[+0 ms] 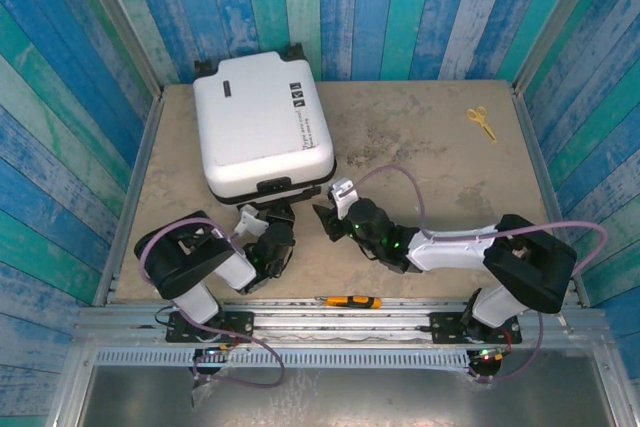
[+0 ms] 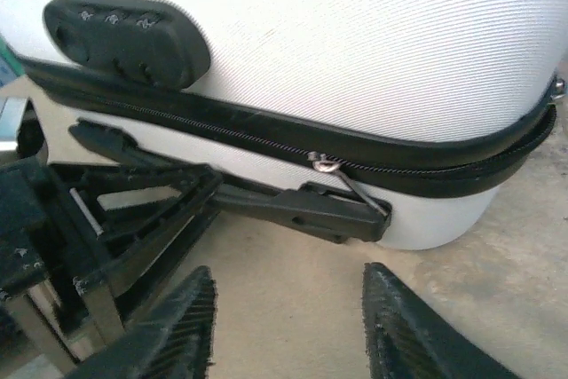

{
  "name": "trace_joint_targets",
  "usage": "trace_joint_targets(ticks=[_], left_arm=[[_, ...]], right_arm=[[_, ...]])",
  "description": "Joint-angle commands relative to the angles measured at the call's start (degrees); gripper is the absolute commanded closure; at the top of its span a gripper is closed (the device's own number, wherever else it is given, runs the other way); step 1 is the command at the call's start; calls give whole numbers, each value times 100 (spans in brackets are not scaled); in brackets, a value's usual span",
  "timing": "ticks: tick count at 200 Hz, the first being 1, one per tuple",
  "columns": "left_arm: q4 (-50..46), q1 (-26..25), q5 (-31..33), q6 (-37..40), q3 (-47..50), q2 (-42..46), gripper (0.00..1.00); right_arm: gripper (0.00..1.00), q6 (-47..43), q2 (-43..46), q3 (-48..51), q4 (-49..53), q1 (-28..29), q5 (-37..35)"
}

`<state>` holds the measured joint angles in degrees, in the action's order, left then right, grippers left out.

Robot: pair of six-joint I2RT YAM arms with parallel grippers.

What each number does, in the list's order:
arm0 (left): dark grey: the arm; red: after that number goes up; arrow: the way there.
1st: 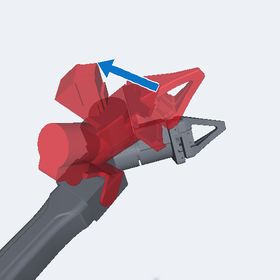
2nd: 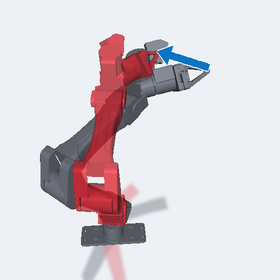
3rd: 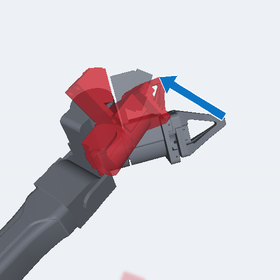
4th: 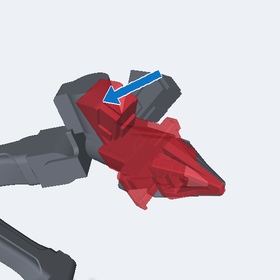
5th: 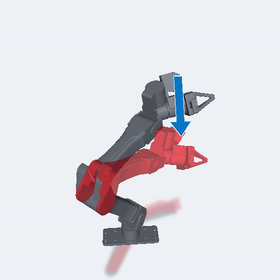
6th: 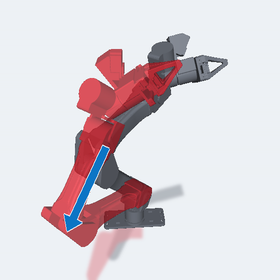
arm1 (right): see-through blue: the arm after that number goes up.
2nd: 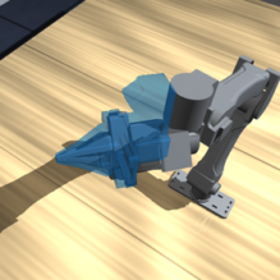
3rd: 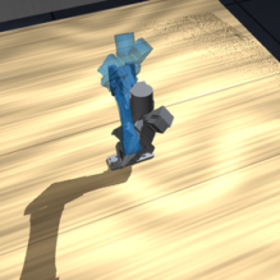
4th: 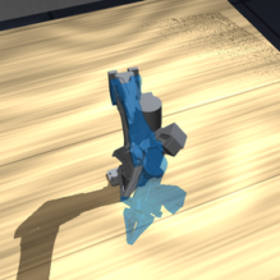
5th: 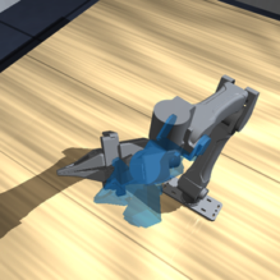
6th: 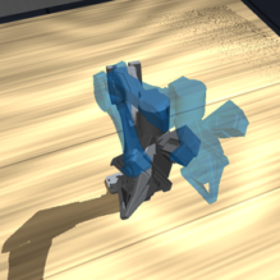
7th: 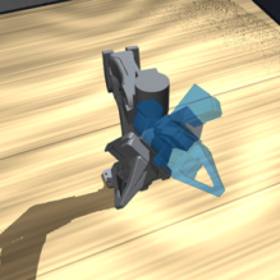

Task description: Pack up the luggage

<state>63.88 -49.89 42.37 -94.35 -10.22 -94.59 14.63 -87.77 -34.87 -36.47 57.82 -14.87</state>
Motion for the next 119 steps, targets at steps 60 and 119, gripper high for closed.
trace_joint_targets(ticks=[60,119], left_arm=[[-781,-92,-530,335,2,-316,100],[-261,-91,-596,172,96,-827,100]], right_arm=[[35,-768,-267,-35,-176,-1310,2218],[31,-1346,-953,-356,-506,-1624,3936]])
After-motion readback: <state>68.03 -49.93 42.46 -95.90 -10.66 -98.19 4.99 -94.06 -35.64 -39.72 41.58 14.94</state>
